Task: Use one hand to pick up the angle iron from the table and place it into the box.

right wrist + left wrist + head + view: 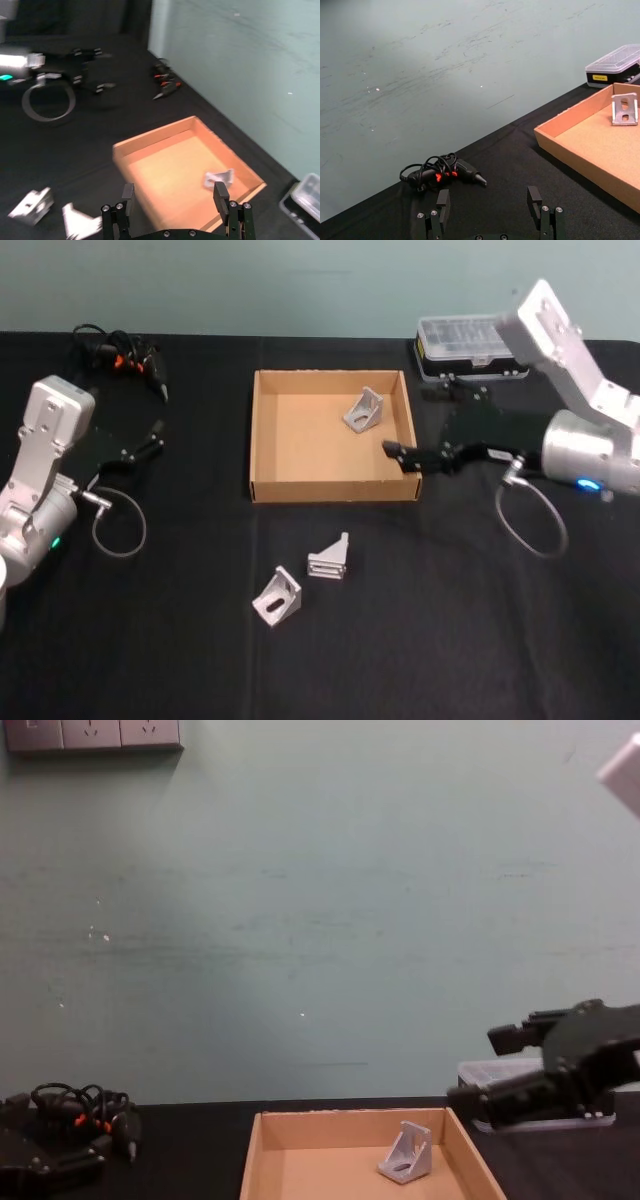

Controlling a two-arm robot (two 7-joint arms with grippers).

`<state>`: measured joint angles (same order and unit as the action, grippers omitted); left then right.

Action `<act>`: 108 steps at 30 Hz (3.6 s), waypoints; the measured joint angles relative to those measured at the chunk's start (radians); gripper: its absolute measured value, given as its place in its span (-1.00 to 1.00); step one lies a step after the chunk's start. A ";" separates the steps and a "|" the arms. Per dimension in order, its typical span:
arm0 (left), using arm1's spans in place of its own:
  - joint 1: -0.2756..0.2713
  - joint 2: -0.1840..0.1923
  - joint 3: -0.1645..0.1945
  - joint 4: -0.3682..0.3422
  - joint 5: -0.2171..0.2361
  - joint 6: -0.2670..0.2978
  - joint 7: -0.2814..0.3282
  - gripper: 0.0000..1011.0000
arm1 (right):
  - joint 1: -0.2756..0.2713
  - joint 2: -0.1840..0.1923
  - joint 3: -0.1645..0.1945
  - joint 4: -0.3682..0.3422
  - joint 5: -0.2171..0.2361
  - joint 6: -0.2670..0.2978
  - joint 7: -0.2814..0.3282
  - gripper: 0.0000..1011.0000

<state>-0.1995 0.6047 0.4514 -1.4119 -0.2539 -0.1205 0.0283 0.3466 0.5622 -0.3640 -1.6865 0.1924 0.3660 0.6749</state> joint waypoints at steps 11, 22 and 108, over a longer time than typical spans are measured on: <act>0.000 0.000 0.000 0.000 0.000 0.000 0.000 1.00 | -0.020 0.130 -0.043 -0.004 0.062 -0.034 0.169 0.98; 0.000 0.000 0.000 0.000 0.000 0.000 0.000 1.00 | 0.002 0.146 -0.133 0.059 0.061 -0.041 0.219 0.98; 0.000 0.000 0.000 0.000 0.000 0.000 0.000 1.00 | 0.207 -0.046 -0.433 0.358 0.052 -0.104 0.121 0.46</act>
<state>-0.1995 0.6047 0.4514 -1.4120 -0.2539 -0.1206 0.0283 0.5539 0.5166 -0.7975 -1.3286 0.2444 0.2624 0.7955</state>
